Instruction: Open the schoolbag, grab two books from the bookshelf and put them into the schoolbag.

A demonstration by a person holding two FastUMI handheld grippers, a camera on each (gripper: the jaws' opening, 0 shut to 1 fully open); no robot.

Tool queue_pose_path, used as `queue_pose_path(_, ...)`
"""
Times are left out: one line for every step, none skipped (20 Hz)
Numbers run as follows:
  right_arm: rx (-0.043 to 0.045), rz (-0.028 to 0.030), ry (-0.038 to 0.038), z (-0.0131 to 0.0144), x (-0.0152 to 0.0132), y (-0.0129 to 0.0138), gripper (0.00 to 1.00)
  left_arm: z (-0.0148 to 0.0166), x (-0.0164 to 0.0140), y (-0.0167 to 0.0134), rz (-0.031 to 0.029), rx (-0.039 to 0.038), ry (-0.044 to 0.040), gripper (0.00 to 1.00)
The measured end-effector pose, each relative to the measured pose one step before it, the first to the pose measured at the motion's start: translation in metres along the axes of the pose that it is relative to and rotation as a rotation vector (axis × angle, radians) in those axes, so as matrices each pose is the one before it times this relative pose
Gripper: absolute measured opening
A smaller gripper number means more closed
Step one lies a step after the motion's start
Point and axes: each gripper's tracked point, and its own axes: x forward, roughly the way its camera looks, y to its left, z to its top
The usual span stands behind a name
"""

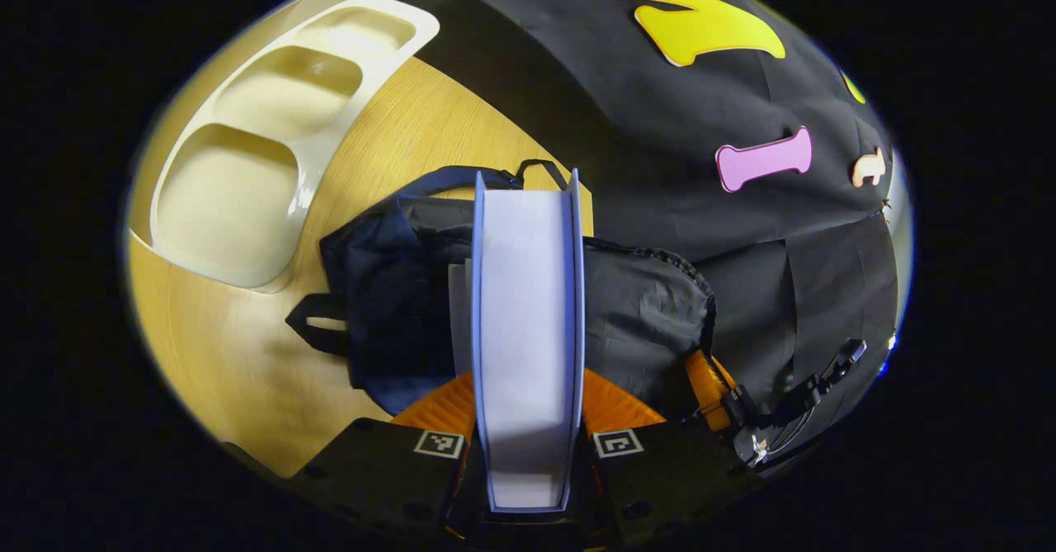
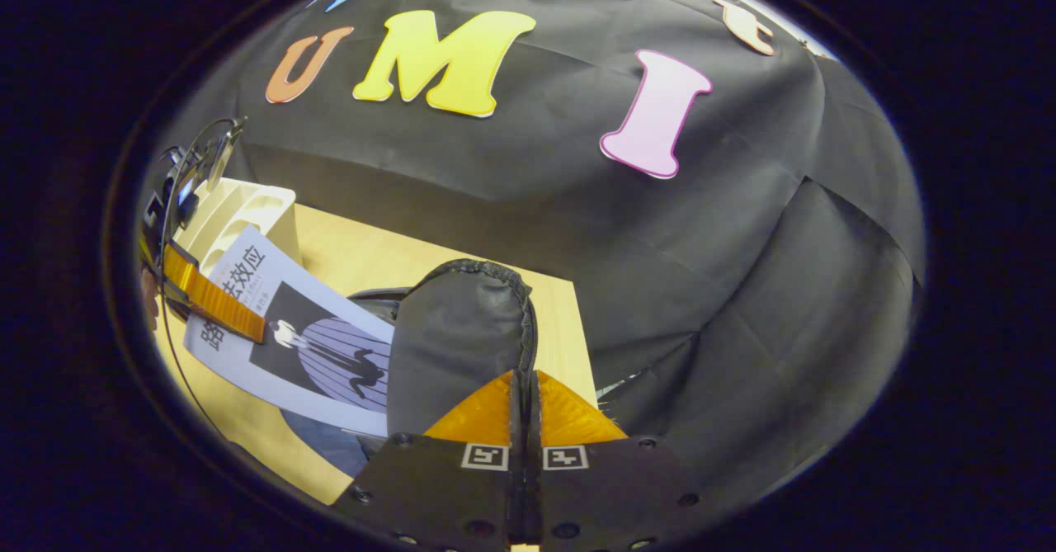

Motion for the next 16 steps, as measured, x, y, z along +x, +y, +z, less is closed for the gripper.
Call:
queue_pose_path(-0.00998, -0.00301, 0.00042, 0.00236, 0.00008, -0.00126, 0.01, -0.00034, 0.00445, -0.00015, -0.01422, -0.01675, -0.00321, 0.43)
queue_pose_path(-0.00977, -0.00428, -0.00302, 0.00221, -0.00125, -0.00237, 0.01, 0.00052, 0.00361, -0.00024, -0.0147, -0.01096, -0.00672, 0.43)
queue_pose_path(-0.00589, -0.00102, -0.00222, 0.00369, -0.0011, -0.00116, 0.0, -0.00096, 0.00396, 0.00125, -0.01328, -0.00501, -0.00466, 0.43)
queue_pose_path(-0.00379, 0.00038, -0.00347, 0.00412, -0.00106, -0.00096, 0.0, -0.00132, 0.0032, -0.00079, -0.01457, -0.00089, -0.00194, 0.43)
queue_pose_path(-0.00755, -0.00152, -0.00154, 0.00198, -0.00117, -0.00129, 0.0, -0.00194, 0.00402, -0.00115, -0.01276, 0.00135, -0.00327, 0.43)
queue_pose_path(-0.0083, -0.00262, -0.00255, 0.00219, -0.00212, -0.00138, 0.0, -0.00078, 0.00397, -0.00255, -0.01123, 0.00168, -0.00158, 0.43)
queue_pose_path(-0.00751, -0.00328, -0.00362, 0.00279, -0.00166, -0.00179, 0.0, 0.00049, 0.00606, -0.00481, -0.00868, 0.00074, -0.00147, 0.43)
queue_pose_path(-0.00719, -0.00384, -0.00229, 0.00302, -0.00188, -0.00192, 0.0, 0.00051, 0.00566, -0.00509, -0.00866, -0.00029, 0.00313, 0.43)
queue_pose_path(-0.00318, -0.00321, -0.00324, 0.00305, -0.00088, -0.00188, 0.01, 0.00005, 0.00735, -0.00351, -0.01036, -0.00432, 0.00287, 0.43)
queue_pose_path(-0.00083, -0.00038, -0.00058, 0.00167, -0.0014, -0.00084, 0.01, 0.00001, 0.00773, -0.00085, -0.01038, -0.00653, 0.00434, 0.43)
queue_pose_path(-0.00024, -0.00115, -0.00059, 0.00205, -0.00094, -0.00128, 0.01, -0.00035, 0.00565, -0.0005, -0.01216, -0.00736, 0.00411, 0.43)
queue_pose_path(-0.00116, 0.00013, -0.00064, 0.00167, -0.0008, -0.00055, 0.0, -0.00167, 0.00584, 0.00098, -0.01232, -0.01204, 0.00531, 0.43)
queue_pose_path(-0.00351, -0.00072, -0.00012, 0.00131, -0.00038, -0.00063, 0.01, -0.00045, 0.00626, 0.00084, -0.01242, -0.01261, 0.00406, 0.42)
queue_pose_path(-0.00361, -0.00075, 0.00015, 0.00114, -0.0004, -0.00069, 0.01, -0.00008, 0.0054, -0.00004, -0.01343, -0.00984, 0.00577, 0.43)
queue_pose_path(-0.00464, -0.00126, 0.00088, 0.00141, 0.00099, -0.00011, 0.01, -0.00072, 0.00619, -0.00077, -0.01248, -0.00602, 0.0016, 0.45)
queue_pose_path(-0.0034, -0.00328, 0.00363, -0.00024, 0.00142, -0.00054, 0.01, -0.00069, 0.00601, -0.00029, -0.01089, -0.00359, 0.00118, 0.43)
